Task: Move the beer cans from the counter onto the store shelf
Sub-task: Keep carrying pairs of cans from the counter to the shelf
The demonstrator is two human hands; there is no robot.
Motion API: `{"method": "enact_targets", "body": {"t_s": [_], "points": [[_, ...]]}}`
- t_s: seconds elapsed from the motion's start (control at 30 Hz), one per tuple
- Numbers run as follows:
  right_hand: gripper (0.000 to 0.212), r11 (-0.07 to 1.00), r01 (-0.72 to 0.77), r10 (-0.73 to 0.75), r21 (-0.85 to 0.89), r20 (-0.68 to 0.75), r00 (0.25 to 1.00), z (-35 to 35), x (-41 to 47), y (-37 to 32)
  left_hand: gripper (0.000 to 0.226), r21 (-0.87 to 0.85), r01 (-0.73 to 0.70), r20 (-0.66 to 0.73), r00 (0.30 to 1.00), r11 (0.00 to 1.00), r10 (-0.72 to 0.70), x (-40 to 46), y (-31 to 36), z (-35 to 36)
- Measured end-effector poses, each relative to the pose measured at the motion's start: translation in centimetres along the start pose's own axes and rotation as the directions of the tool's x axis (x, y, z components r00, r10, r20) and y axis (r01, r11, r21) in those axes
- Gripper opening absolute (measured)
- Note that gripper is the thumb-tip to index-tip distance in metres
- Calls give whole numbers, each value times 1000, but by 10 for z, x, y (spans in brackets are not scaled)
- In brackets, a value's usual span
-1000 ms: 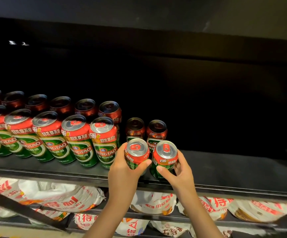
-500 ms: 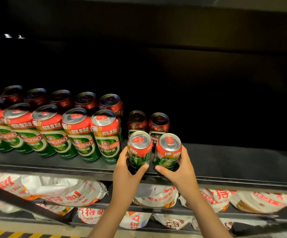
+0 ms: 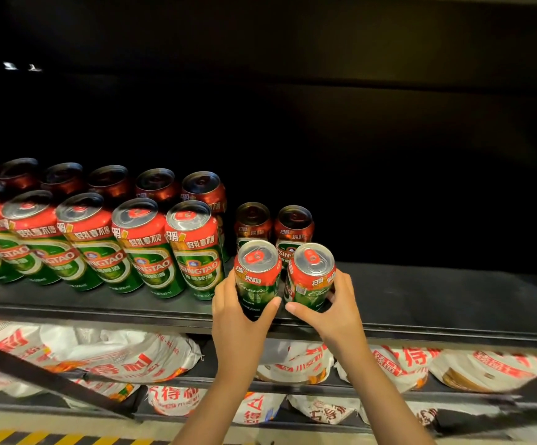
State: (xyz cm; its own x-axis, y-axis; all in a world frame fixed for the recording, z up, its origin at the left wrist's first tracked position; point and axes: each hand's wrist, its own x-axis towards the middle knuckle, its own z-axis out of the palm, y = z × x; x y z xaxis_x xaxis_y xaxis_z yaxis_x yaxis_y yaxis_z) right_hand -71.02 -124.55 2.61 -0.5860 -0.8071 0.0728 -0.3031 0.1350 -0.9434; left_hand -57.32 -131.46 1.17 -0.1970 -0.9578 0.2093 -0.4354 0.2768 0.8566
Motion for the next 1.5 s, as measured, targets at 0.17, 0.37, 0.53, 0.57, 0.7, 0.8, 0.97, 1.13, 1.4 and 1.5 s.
{"method": "enact_targets", "body": {"t_s": [0.17, 0.37, 0.53, 0.57, 0.7, 0.8, 0.97, 1.13, 1.4, 1.5], "points": [[73, 997, -7, 5, 83, 23, 1000, -7, -3, 3, 70, -115, 30, 116, 993, 993, -17, -1, -5, -5], [70, 997, -19, 13, 79, 70, 997, -7, -3, 0, 80, -142, 59, 44, 998, 988, -53, -2, -2, -4], [70, 997, -16, 13, 82, 37, 999, -6, -1, 0, 84, -27, 20, -48, 999, 999, -22, -1, 3, 3], [69, 997, -13, 10, 74, 43, 999, -6, 0, 1, 83, -16, 11, -42, 999, 1000, -12, -1, 2, 3], [67, 996, -18, 11, 82, 86, 996, -11, 2, 7, 72, -106, -7, 62, 998, 994, 13, -2, -4, -3], [66, 996, -34, 25, 79, 114, 993, -11, 1, 5, 70, -184, 58, 117, 992, 981, -37, -2, -4, -8], [70, 996, -40, 33, 79, 97, 995, -8, -2, -2, 77, -140, 62, 45, 997, 988, -56, -2, 4, -5], [68, 999, -16, 14, 34, 50, 999, -6, -1, -2, 81, -30, 15, -40, 999, 999, -17, -1, 5, 0], [68, 998, -54, 50, 40, 91, 995, -8, -3, 1, 67, -160, 66, 97, 994, 985, -50, -4, -3, -6], [72, 997, -59, 55, 59, 74, 996, -5, -3, -2, 70, -177, 60, 91, 995, 982, -44, -3, -2, -8]]}}
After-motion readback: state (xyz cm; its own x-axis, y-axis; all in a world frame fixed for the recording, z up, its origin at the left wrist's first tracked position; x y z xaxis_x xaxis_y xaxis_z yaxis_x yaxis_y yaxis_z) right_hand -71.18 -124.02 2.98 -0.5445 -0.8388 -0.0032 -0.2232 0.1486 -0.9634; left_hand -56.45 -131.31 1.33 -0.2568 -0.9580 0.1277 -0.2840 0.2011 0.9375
